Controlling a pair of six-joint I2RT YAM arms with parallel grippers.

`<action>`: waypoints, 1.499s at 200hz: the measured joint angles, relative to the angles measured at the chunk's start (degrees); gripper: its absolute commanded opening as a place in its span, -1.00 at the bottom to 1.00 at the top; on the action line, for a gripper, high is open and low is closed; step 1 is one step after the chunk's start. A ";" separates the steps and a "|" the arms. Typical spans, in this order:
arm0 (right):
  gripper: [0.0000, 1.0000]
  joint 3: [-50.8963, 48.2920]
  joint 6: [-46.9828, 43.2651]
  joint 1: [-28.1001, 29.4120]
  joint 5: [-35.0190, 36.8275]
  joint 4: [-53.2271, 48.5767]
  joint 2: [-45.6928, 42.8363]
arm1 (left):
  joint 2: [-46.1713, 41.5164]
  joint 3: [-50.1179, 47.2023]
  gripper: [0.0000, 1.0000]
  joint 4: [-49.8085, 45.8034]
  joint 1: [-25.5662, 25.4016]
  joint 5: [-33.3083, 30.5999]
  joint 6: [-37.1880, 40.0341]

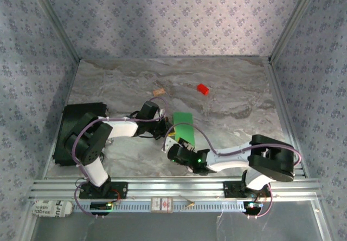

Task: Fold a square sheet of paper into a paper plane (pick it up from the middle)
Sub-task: Third fold the triangle at the center of the table.

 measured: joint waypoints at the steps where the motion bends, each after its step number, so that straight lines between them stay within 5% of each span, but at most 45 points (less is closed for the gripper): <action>1: 0.04 0.02 0.00 0.00 0.07 -0.02 0.07 | 0.00 0.00 -1.00 0.00 0.00 0.00 0.02; 49: -0.06 0.61 0.13 1.18 3.48 -1.42 1.84 | 0.00 0.00 -1.00 0.00 0.00 0.02 0.02; 206: -0.84 0.46 4.63 0.11 5.68 -4.52 0.48 | 0.00 0.00 -0.98 0.02 0.00 -0.02 0.00; 223: -0.90 0.46 4.92 -0.17 5.55 -4.79 0.48 | 0.00 0.00 -0.90 0.00 0.00 -0.02 0.02; 247: -0.93 0.46 5.49 -0.42 4.98 -5.03 0.35 | -0.31 0.00 -0.39 -0.26 0.00 -0.09 0.26; 268: -0.94 0.46 6.80 -1.84 1.97 -5.86 -0.79 | -2.21 0.02 -0.16 -3.04 0.15 -1.03 0.57; 300: -0.94 0.26 8.90 -6.49 -5.88 -5.97 -5.40 | -7.52 1.20 -0.05 -9.88 0.61 -4.09 3.28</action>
